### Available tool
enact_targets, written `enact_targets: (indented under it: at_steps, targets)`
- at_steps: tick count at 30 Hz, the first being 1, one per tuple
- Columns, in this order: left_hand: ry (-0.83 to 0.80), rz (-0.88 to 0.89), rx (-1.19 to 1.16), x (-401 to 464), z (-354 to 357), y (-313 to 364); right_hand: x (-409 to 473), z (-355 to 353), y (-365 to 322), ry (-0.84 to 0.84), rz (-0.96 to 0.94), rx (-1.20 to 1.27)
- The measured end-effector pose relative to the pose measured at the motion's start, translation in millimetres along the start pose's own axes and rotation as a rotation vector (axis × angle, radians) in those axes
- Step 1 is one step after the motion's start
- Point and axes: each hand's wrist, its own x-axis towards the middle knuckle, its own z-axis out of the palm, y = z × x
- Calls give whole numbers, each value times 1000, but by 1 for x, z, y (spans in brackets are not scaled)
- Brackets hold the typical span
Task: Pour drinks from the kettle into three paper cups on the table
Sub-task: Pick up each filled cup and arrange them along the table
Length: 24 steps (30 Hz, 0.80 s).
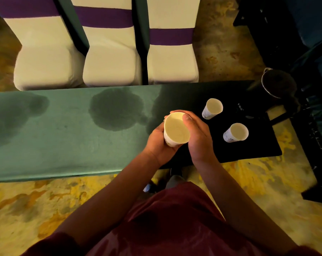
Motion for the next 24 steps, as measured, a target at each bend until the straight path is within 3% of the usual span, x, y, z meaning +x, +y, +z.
enact_targets:
  at_steps: [5, 24]
  targets:
    - [-12, 4, 43, 8, -6, 24, 18, 19, 6, 19, -13, -14]
    - [226, -10, 160, 138, -11, 120, 157, 55, 57, -31, 57, -243]
